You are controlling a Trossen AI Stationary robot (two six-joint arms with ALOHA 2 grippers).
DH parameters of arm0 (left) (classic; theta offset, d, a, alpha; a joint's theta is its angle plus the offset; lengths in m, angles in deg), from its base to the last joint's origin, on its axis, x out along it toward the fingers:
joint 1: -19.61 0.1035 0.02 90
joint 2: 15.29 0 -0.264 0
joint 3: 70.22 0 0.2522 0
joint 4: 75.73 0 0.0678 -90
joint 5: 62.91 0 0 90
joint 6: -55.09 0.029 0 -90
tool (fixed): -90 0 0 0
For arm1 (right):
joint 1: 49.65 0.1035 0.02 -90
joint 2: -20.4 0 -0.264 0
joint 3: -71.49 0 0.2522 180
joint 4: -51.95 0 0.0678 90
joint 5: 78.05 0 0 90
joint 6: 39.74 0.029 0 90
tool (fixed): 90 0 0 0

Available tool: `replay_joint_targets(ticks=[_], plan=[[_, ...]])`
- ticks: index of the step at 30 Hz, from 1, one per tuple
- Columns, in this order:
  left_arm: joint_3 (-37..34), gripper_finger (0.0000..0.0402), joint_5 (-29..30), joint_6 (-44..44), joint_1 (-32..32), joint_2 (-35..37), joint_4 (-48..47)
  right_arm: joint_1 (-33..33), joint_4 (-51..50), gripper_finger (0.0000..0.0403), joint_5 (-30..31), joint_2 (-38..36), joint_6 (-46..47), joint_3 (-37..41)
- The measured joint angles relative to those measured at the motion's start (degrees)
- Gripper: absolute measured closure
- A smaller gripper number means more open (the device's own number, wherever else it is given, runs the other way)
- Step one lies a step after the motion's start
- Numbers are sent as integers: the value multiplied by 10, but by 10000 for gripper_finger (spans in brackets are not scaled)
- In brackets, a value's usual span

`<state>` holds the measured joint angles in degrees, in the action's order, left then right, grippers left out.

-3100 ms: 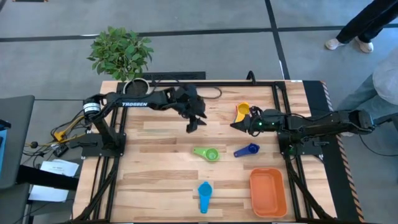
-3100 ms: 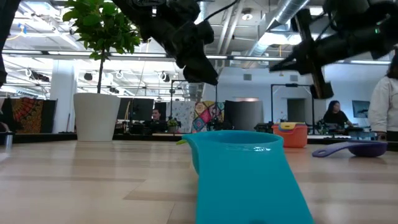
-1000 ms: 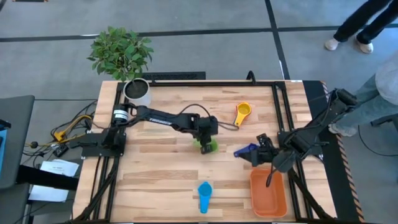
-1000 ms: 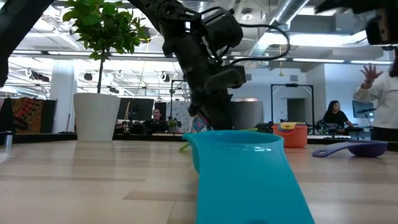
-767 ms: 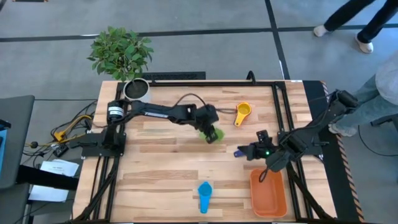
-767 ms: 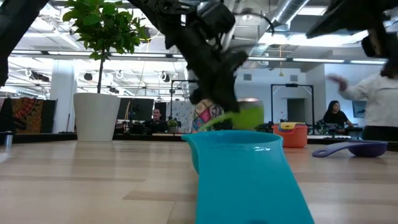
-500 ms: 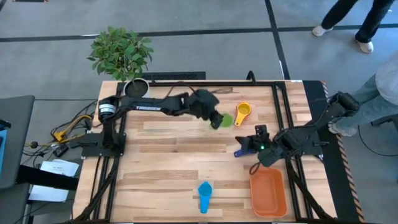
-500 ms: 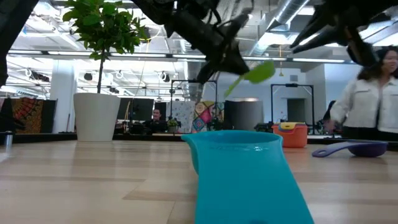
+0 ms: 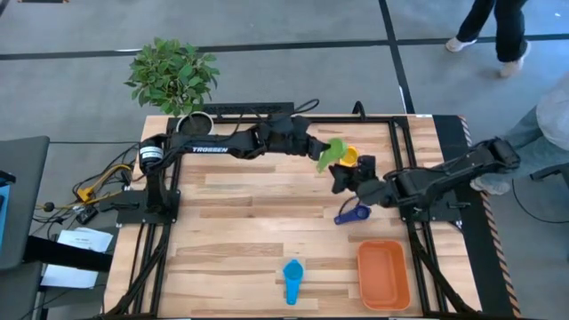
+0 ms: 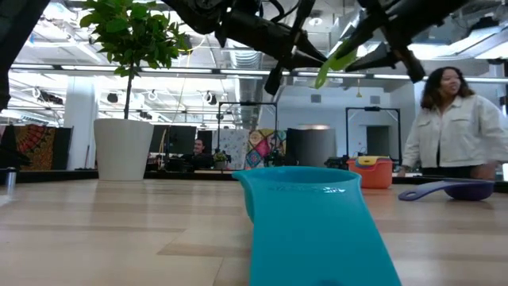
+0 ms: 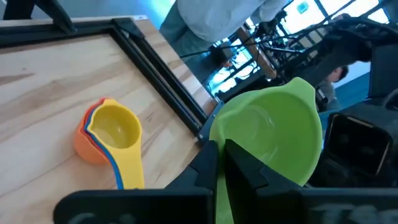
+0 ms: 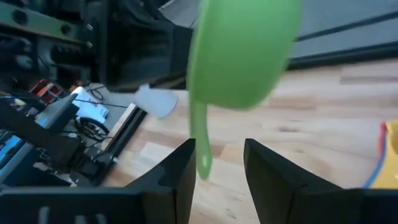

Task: Nest measuring cups in basket
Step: Stack the green measuring cup on top of the yellow measuring cup

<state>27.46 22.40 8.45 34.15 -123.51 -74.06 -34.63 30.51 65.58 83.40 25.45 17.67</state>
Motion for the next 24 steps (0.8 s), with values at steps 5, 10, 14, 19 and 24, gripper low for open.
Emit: replay_joint_targets(ticks=[5, 10, 14, 19, 24], plan=[[0, 399, 3, 1, 9, 0, 2, -45, 47, 267, -71, 0, -51, 0], [0, 399, 4, 3, 16, 0, 20, -77, 49, 289, -101, 2, -53, 0], [0, 399, 6, 3, 18, 0, 22, -95, 53, 305, -109, 2, -53, 0], [0, 399, 9, 3, 17, -1, 22, -110, 81, 326, -142, 2, -72, 0], [0, 399, 17, 1, 16, -1, 24, -118, 82, 328, -162, 2, -72, 0]])
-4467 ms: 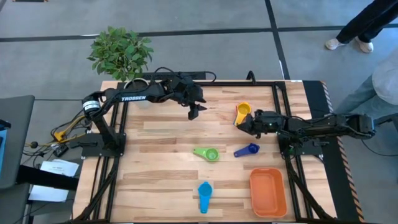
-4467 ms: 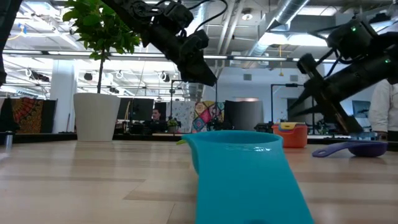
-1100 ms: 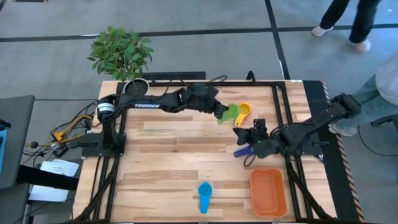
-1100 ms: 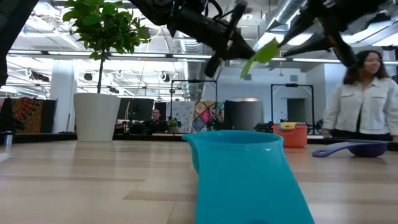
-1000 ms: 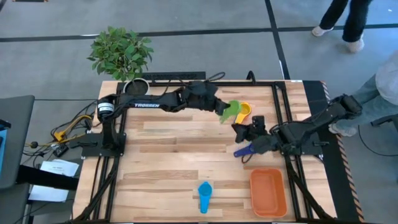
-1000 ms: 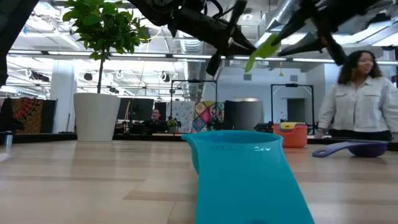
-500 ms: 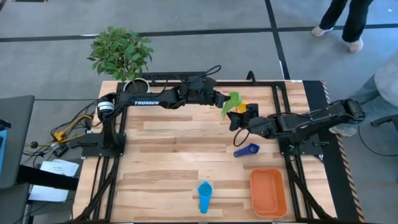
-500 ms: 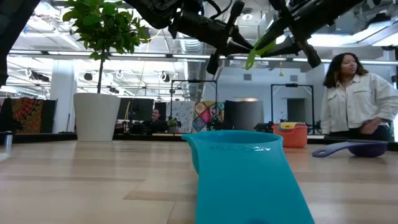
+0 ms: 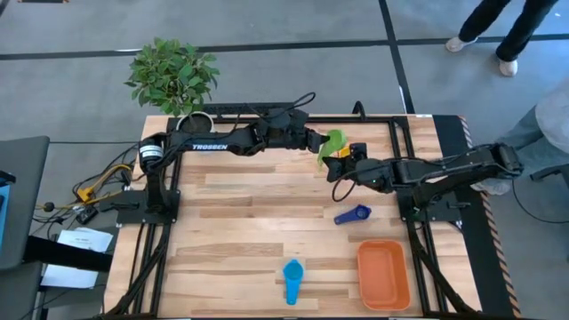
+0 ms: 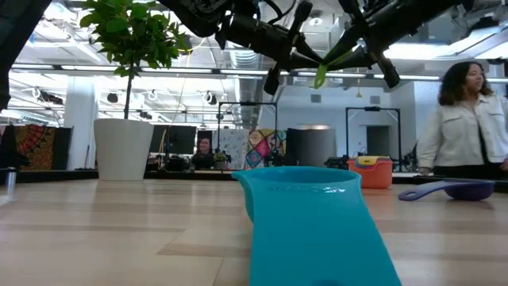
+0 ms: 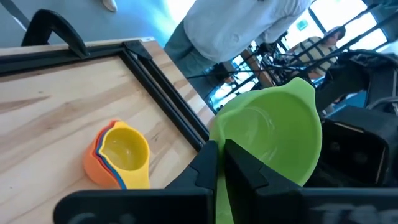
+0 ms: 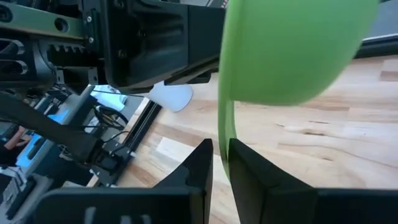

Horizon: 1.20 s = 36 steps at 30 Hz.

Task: Nest measuring cups in basket
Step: Stack the green measuring cup on top of the yellow measuring cup

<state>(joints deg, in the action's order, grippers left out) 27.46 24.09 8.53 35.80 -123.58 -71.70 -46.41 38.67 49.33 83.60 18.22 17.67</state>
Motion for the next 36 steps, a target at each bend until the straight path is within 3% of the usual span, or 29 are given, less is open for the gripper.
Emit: replay_joint_targets(ticks=[5, 10, 13, 21, 24, 27, 32, 36], plan=[[0, 399, 2, -8, 0, 0, 2, -6, -1, 334, 1, 0, 0, 0], [0, 399, 3, -22, 0, -1, 1, -7, 1, 383, -2, 0, -2, 0], [0, 399, 5, -27, -1, -1, 1, -7, 2, 393, -2, 0, -2, 0], [0, 399, 4, -37, -5, -1, 3, -7, 12, 300, 0, 0, 6, 0], [0, 399, 3, -40, -9, -1, 3, -7, 12, 286, 0, 0, 5, 0], [0, 399, 4, -37, -12, -1, 3, -7, 12, 304, 0, 0, 5, 0], [0, 399, 7, -39, -12, -1, 0, 3, 12, 383, 4, 0, 3, 0], [0, 398, -2, -35, -10, -1, -1, 12, 10, 385, 4, 0, 8, 0]])
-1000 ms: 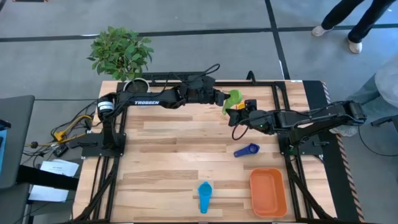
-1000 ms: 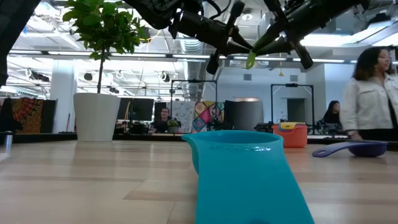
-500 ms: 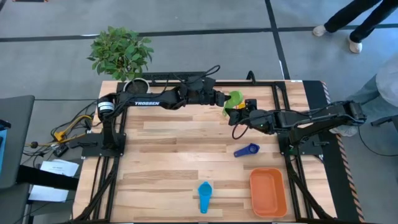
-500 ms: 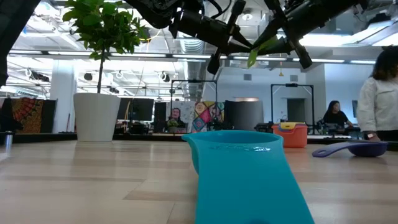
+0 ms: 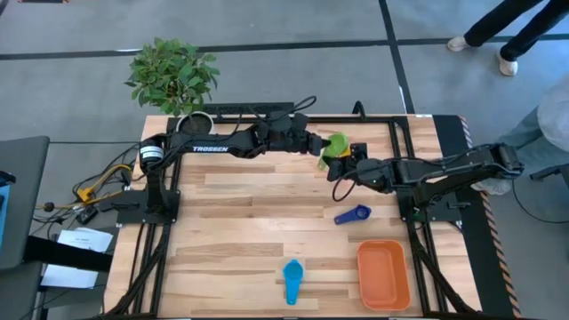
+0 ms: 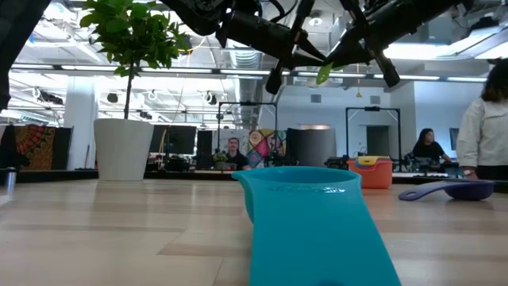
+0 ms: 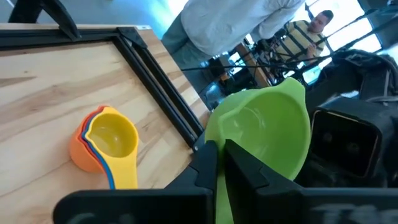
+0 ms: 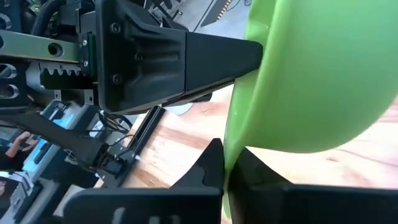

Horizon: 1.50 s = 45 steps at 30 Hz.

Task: Nest measuring cups in basket
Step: Stack the green measuring cup on top of the yellow measuring cup

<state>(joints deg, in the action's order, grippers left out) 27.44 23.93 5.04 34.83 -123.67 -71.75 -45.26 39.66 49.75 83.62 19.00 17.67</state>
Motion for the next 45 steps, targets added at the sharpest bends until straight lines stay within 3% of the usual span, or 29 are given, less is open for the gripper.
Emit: replay_joint_targets(ticks=[7, 13, 17, 25, 34, 45], plan=[[0, 357, -42, 70, 2, 0, -4, 1, -15, 394, -74, -9, 14, 0], [0, 309, -141, 113, 15, 0, -1, -6, -71, 397, -181, -45, 8, 0], [0, 287, -168, 137, 22, 0, -5, -16, -131, 397, -217, -77, 8, 0], [0, 277, -139, 157, 28, 11, 5, -20, -270, 397, -228, -135, 14, 0], [-74, 299, -56, 243, 21, 110, 30, -47, -312, 397, -247, -183, 24, 48], [-164, 305, -55, 241, 14, 147, 24, -213, -116, 398, -459, -233, 14, 190]])
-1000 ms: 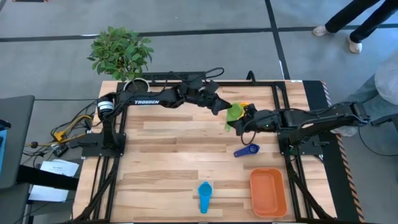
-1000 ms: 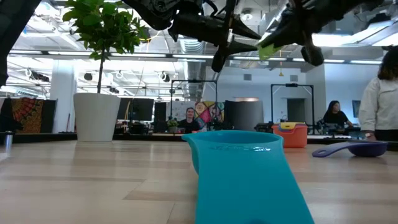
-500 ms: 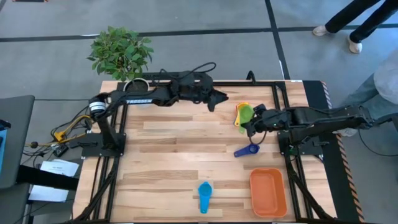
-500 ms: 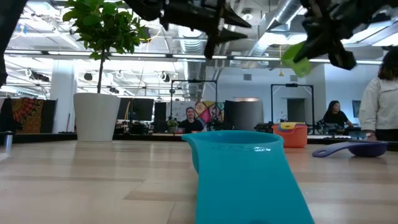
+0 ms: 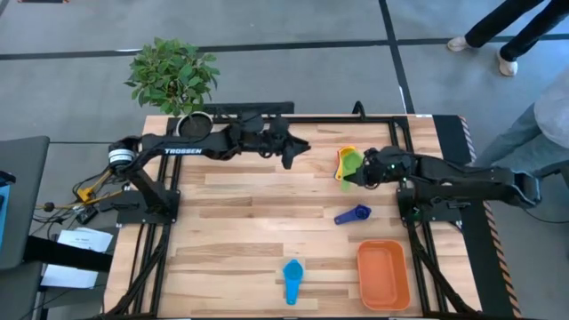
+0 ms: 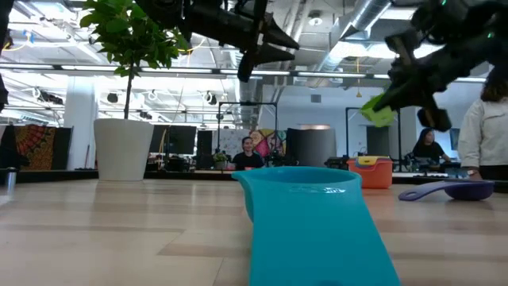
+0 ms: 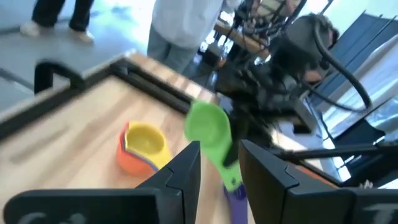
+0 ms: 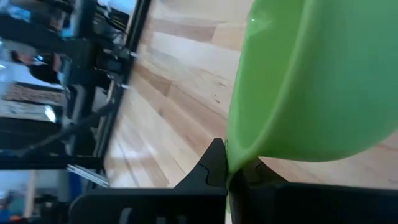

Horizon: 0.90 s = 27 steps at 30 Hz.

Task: Nest measuring cups in basket
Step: Stack the green measuring cup on top of the yellow measuring cup

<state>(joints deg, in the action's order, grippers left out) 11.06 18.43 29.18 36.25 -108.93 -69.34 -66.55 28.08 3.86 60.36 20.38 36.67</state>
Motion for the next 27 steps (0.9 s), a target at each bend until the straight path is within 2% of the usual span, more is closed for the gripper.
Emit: replay_joint_targets(ticks=[7, 14, 27], plan=[[-13, 305, 1, 12, -18, 0, 1, -102, 110, 398, -95, 34, 5, 43], [-13, 306, 1, 15, -20, 0, 1, -166, 210, 398, -155, 94, 44, 63], [-13, 306, -4, 24, -20, -1, -3, -193, 249, 395, -176, 184, 61, 68]])
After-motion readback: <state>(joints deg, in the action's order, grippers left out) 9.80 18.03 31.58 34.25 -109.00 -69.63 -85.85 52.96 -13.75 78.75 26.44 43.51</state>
